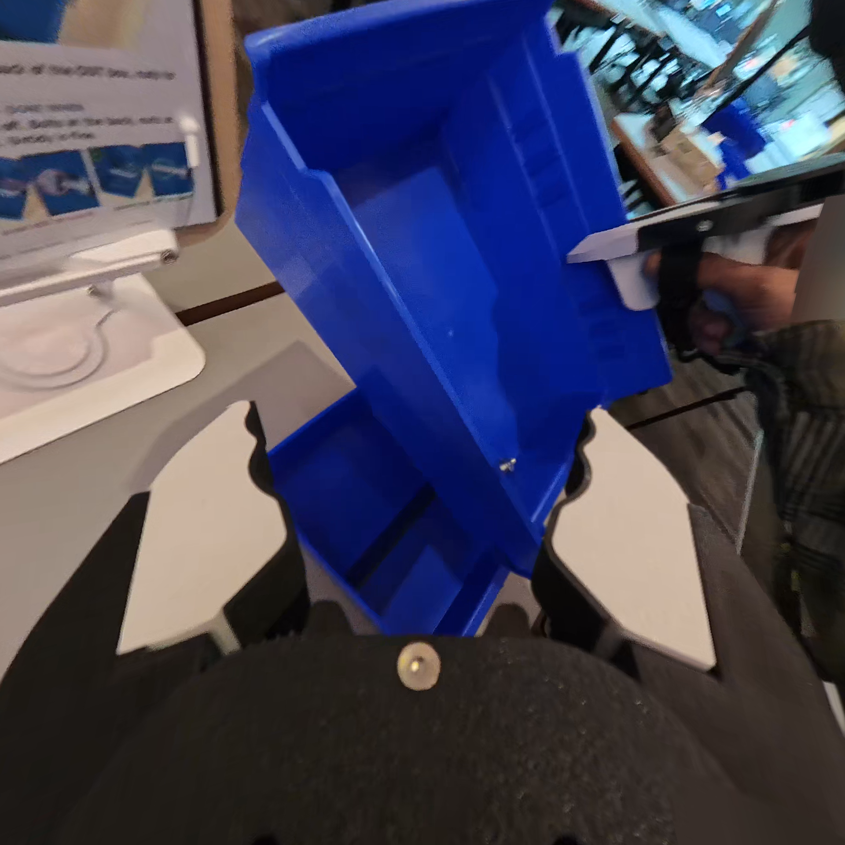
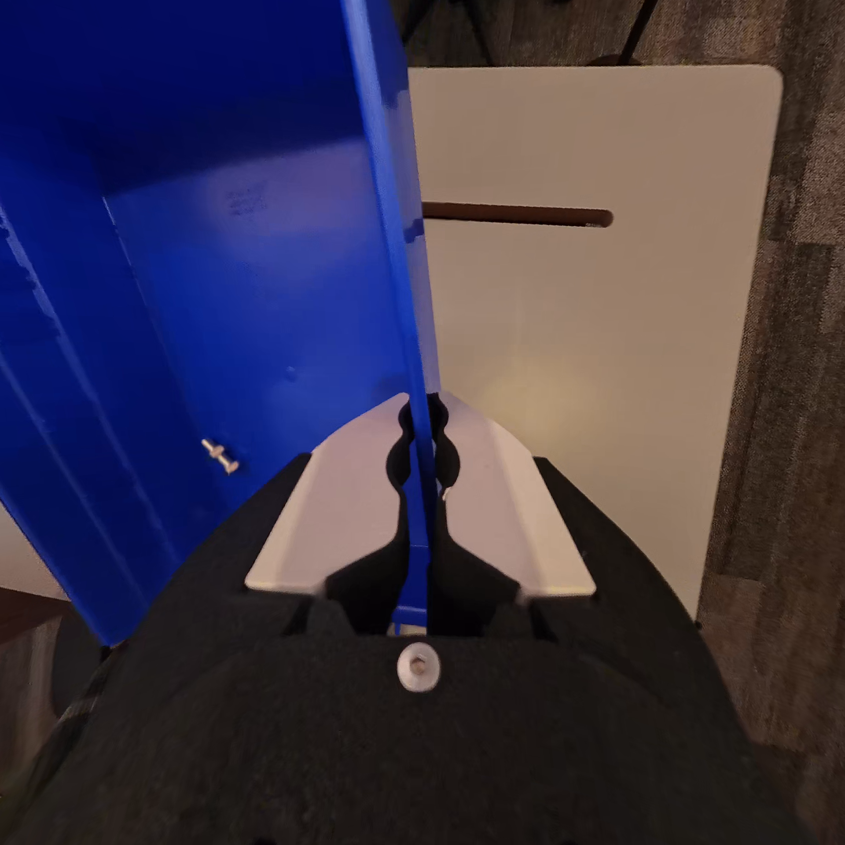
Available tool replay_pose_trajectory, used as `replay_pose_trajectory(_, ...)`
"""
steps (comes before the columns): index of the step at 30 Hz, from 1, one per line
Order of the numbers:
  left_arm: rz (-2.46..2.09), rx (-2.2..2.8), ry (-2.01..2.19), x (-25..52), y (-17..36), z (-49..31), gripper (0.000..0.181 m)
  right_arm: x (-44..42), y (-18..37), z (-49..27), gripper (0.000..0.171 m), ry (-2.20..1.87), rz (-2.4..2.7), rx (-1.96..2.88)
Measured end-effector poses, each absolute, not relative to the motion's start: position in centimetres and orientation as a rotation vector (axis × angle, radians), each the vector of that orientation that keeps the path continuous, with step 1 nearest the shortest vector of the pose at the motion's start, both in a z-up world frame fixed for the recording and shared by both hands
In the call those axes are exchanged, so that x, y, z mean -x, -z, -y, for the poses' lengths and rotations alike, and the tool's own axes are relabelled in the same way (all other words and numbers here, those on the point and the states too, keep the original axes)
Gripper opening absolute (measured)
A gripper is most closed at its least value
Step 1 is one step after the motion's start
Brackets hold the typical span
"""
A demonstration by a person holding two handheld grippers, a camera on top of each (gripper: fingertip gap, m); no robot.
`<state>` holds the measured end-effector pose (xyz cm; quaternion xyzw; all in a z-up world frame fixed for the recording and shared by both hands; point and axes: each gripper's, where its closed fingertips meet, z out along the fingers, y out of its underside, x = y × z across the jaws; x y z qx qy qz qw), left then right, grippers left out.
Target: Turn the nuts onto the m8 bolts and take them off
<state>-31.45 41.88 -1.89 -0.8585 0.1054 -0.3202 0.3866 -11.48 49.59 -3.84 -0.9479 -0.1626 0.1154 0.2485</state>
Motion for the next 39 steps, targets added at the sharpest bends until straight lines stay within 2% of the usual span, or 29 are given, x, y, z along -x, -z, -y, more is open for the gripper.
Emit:
replay_pose_trajectory(4,-0.224,2.352,0.761,32.8,4.7,-42.1,0.124,13.9,4.6,-49.4,0.005,-0.291,0.453,2.603)
replay_pose_trajectory(10,-0.169,2.549,0.844,33.5,8.6,-41.2,0.106,16.3,4.7,-49.1,0.005,-0.281,0.448,2.61)
replay_pose_trajectory(11,-0.169,2.572,0.874,33.4,9.1,-41.0,0.094,16.7,4.7,-49.0,0.006,-0.284,0.449,2.616)
replay_pose_trajectory(13,-0.162,2.54,1.009,32.7,9.1,-41.0,0.04,17.5,4.7,-48.7,0.006,-0.307,0.448,2.619)
replay_pose_trajectory(17,-0.15,2.671,0.875,34.8,11.6,-40.8,0.014,18.8,4.5,-48.2,0.007,-0.225,0.526,2.606)
replay_pose_trajectory(22,-0.13,2.728,0.804,38.3,11.9,-40.3,0.01,21.9,4.7,-47.4,0.007,-0.193,0.668,2.566)
replay_pose_trajectory(29,-0.024,2.796,0.703,44.6,11.4,-38.8,0.008,28.2,5.2,-45.2,0.018,-0.361,0.859,2.474)
replay_pose_trajectory(31,0.01,2.812,0.703,46.4,11.3,-38.0,0.007,30.2,4.8,-44.2,0.027,-0.456,0.911,2.434)
replay_pose_trajectory(32,0.027,2.819,0.693,47.4,11.4,-37.7,0.007,30.9,4.7,-43.8,0.039,-0.486,0.931,2.427)
replay_pose_trajectory(36,0.079,2.857,0.636,51.5,12.0,-35.8,0.005,33.6,3.8,-41.4,0.068,-0.638,1.018,2.377)
replay_pose_trajectory(38,0.104,2.884,0.61,53.6,12.3,-34.5,0.005,34.6,3.1,-40.4,0.073,-0.716,1.039,2.34)
replay_pose_trajectory(39,0.122,2.897,0.593,54.7,12.5,-33.8,0.005,34.8,2.6,-40.0,0.07,-0.745,1.045,2.321)
